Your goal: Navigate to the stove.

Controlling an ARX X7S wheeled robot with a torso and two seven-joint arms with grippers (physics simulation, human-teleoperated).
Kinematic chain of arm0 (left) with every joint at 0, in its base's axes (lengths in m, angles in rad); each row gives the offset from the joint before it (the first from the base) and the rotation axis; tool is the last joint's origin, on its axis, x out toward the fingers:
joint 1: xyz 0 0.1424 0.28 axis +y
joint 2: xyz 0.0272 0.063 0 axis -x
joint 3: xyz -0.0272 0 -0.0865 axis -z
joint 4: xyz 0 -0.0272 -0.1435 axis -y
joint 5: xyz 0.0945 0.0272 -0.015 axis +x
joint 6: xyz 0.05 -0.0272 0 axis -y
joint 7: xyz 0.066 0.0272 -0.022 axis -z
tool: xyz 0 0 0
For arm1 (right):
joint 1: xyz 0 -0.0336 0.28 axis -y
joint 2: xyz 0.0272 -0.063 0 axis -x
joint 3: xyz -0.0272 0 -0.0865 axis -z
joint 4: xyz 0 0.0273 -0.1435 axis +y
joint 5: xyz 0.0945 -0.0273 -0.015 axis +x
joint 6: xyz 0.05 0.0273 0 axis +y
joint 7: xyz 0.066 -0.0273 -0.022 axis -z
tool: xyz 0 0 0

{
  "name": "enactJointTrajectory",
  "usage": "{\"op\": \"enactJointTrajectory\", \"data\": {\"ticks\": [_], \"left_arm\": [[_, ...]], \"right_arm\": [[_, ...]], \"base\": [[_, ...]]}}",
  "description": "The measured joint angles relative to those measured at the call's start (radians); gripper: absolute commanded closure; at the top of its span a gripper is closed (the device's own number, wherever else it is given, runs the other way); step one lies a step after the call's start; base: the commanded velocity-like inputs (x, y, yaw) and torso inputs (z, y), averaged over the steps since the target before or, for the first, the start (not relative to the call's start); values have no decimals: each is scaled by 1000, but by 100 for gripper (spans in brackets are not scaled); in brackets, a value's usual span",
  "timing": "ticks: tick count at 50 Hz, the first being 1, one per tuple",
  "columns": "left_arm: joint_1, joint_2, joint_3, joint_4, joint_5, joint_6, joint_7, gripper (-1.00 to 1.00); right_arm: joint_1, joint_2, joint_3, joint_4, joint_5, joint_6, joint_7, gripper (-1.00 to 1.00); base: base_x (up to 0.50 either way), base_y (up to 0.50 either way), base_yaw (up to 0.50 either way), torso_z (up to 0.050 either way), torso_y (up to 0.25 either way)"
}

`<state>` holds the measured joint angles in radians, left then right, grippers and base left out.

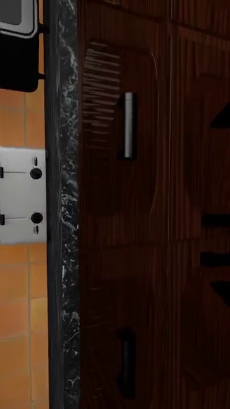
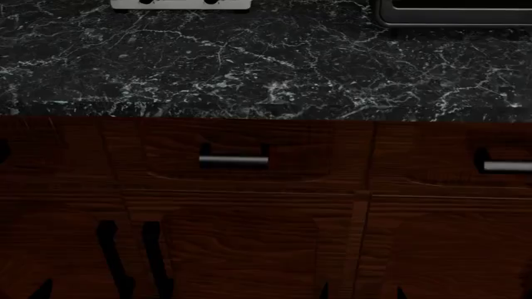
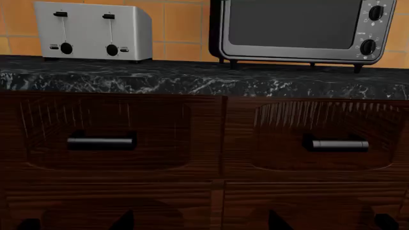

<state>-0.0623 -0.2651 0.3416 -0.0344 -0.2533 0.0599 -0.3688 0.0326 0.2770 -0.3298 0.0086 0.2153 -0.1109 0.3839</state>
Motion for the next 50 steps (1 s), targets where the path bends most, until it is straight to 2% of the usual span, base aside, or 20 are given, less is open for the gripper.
{"op": "enactJointTrajectory", "data": {"ticks": [50], "left_arm": [[1,-13,14,6,-12,3,-13,-100]], "right_arm": [[1,11,-16,-6,5,3,16,-100]], "base": [[-500,-2,0,0,0]]}}
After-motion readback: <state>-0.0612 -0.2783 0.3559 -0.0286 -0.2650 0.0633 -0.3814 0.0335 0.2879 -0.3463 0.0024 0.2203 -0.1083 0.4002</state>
